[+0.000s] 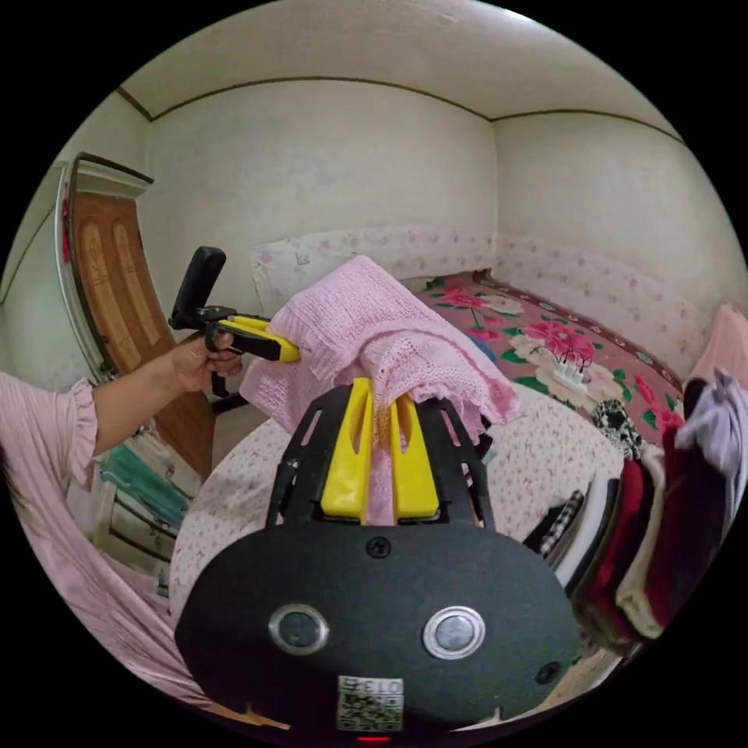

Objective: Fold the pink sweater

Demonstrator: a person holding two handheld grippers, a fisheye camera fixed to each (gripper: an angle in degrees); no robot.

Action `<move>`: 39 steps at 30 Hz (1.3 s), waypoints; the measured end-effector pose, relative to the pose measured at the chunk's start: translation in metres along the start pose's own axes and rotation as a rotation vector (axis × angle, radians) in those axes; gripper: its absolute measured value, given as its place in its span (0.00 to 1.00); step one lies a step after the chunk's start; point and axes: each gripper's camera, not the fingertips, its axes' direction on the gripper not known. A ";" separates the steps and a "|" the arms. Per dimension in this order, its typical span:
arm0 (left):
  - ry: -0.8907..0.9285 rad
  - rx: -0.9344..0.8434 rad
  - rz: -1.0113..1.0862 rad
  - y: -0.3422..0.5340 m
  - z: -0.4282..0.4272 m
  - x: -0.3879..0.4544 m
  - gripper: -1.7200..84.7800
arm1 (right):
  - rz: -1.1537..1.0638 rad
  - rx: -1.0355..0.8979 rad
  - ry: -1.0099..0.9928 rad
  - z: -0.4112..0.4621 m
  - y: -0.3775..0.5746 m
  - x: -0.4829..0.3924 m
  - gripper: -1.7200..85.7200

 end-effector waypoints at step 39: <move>-0.414 0.091 0.381 -0.035 0.088 0.241 0.02 | -0.185 0.161 0.349 -0.064 -0.021 -0.092 0.02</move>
